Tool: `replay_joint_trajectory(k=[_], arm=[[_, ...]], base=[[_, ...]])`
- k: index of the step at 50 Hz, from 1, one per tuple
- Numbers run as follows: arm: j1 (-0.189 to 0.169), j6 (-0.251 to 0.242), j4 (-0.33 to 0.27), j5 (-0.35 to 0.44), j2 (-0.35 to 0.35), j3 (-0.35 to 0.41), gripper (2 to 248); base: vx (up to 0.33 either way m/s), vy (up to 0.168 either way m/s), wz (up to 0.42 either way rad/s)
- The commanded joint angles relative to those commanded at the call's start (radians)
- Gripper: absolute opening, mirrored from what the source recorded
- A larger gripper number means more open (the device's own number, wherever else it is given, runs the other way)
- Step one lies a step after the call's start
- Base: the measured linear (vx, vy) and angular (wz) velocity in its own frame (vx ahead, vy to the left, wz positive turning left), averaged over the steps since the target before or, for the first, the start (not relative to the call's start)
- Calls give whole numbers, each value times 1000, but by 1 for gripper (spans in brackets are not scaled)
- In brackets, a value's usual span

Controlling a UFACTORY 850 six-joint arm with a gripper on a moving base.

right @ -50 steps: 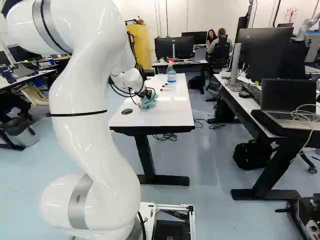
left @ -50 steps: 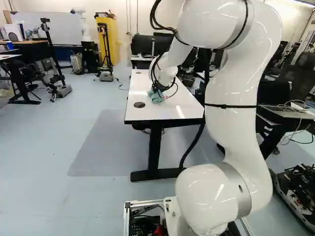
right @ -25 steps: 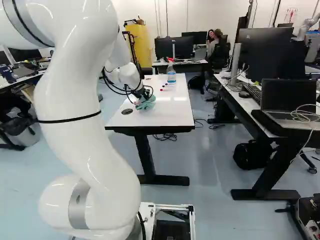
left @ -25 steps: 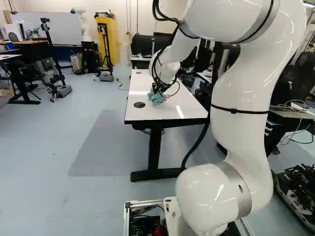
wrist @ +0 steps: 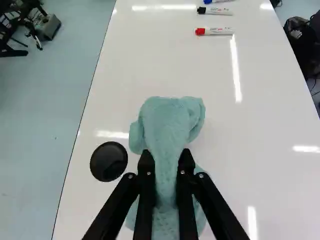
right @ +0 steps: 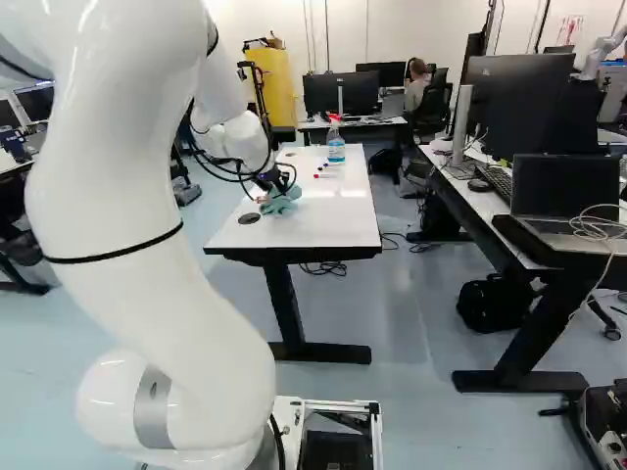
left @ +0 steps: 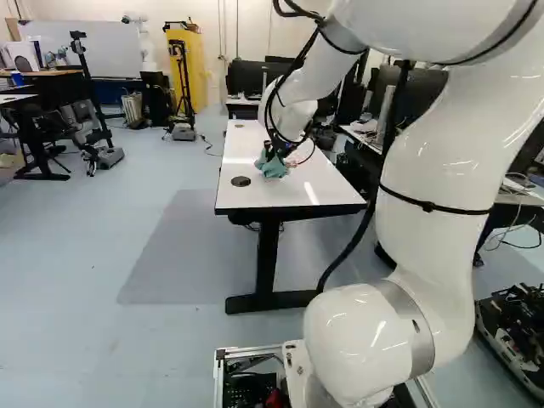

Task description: Clean the table with the green towel

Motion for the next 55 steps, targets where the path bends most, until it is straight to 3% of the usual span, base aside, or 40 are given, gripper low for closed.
replay_joint_trajectory(k=[19, 55], arm=[[6, 0, 0, -54, 105, 98, 48], [12, 0, 0, -171, 146, 142, 48]], base=[[0, 0, 0], [0, 0, 0]])
